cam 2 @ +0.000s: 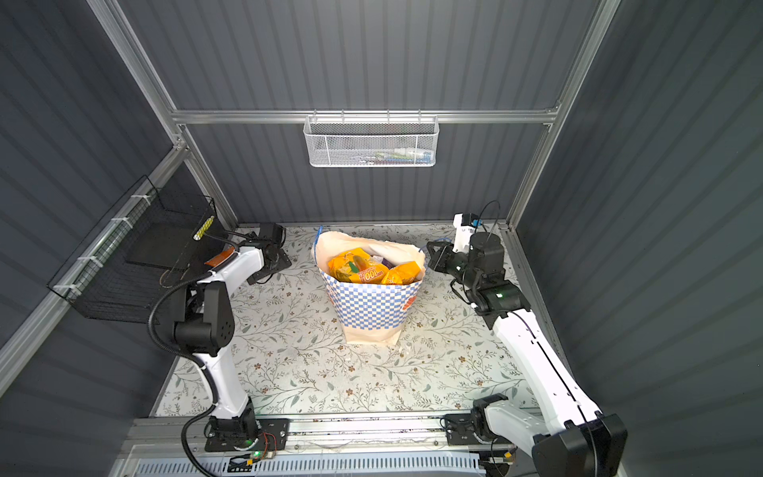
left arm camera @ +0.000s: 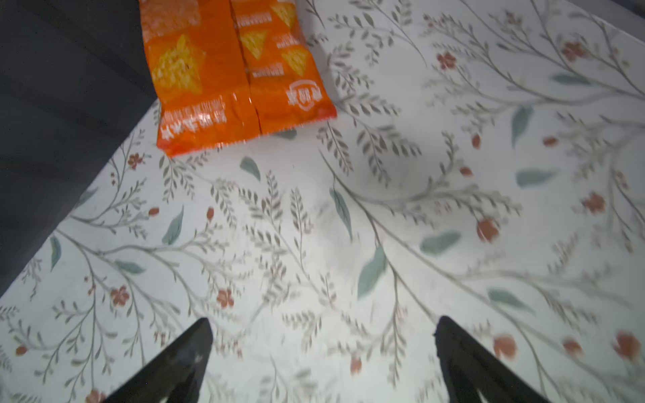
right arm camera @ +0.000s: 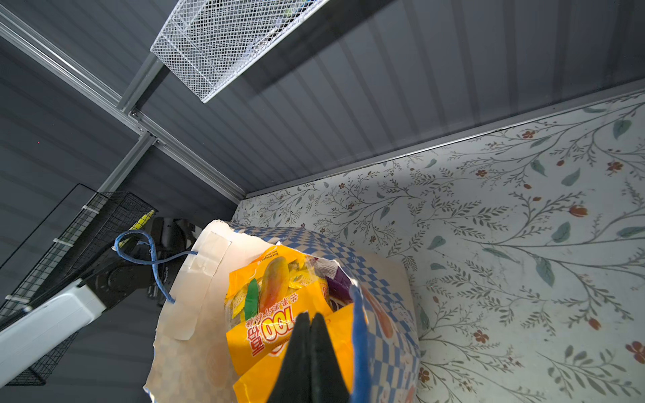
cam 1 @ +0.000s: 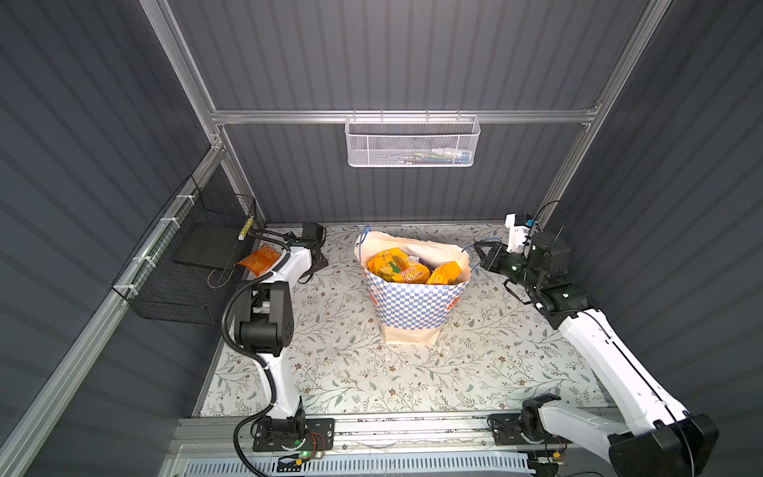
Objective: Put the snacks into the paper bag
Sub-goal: 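Lower the left gripper onto the orange chips bag and grasp it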
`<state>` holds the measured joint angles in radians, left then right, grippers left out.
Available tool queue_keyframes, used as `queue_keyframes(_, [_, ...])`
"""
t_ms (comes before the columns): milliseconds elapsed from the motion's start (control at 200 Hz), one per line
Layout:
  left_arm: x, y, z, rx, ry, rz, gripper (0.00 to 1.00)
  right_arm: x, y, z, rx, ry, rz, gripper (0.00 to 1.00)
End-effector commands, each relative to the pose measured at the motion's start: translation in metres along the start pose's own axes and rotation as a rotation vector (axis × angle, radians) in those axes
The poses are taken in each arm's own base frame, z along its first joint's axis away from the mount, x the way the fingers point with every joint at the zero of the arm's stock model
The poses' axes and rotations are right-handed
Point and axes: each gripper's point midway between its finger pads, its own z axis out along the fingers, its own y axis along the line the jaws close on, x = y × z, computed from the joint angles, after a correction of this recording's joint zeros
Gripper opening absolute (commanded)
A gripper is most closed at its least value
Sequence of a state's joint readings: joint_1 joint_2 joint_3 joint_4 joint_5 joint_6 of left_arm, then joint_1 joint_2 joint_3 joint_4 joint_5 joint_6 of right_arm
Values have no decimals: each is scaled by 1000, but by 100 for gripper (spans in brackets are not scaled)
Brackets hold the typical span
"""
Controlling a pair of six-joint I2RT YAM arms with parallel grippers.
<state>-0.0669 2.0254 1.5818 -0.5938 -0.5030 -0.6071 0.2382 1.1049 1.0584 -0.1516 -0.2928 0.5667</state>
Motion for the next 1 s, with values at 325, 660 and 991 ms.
queue_keyframes(325, [-70, 42, 72, -24, -32, -143, 100, -25, 7, -2, -59, -89, -2, 0])
queue_keyframes(660, [-64, 47, 117, -25, 87, -152, 100, -19, -1, 10, -64, -50, 15, 0])
queue_keyframes(991, [-48, 46, 126, -12, 135, -156, 82, -19, -3, 9, -70, -48, 27, 0])
